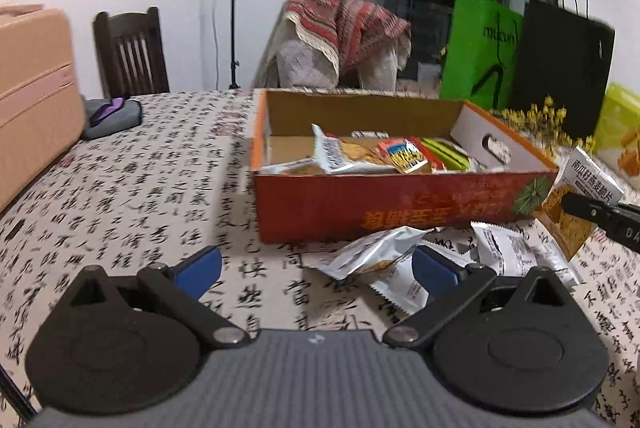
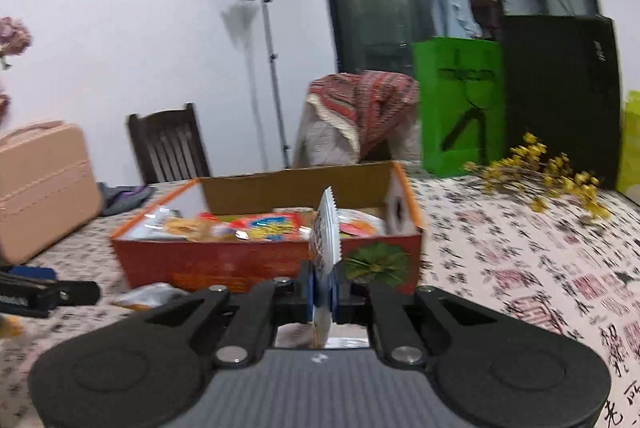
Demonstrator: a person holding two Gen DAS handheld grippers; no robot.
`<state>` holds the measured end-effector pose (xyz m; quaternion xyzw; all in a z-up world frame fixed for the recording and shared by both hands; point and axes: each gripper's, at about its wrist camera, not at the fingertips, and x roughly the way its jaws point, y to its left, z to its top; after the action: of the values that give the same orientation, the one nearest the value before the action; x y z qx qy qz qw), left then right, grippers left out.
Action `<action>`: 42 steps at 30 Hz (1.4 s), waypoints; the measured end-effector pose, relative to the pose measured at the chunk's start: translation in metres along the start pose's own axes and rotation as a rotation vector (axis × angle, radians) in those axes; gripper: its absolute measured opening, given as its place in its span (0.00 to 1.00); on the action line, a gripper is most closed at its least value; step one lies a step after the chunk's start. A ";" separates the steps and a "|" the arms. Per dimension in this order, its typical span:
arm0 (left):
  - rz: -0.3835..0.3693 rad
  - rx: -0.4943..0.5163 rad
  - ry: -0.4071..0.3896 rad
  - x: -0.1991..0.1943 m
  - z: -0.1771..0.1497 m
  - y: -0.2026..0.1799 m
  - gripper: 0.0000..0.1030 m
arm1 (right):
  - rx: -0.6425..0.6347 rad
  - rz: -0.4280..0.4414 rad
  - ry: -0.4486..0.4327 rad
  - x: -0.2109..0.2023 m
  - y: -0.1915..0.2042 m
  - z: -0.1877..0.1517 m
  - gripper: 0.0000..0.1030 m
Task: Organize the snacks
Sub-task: 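Grasp a white packet with the left tool while the right tool holds its packet, then carry both held packets over the orange box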
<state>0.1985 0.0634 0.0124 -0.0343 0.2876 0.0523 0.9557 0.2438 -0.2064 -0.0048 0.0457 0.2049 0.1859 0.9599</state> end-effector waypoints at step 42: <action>-0.101 -0.427 0.096 0.021 -0.010 0.061 0.17 | 0.055 0.022 -0.053 -0.009 -0.011 -0.005 0.08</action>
<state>0.2031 0.1251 -0.0092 -0.2525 0.3129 0.0624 0.9135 0.2382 -0.2196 -0.0080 0.0792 0.1837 0.1896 0.9613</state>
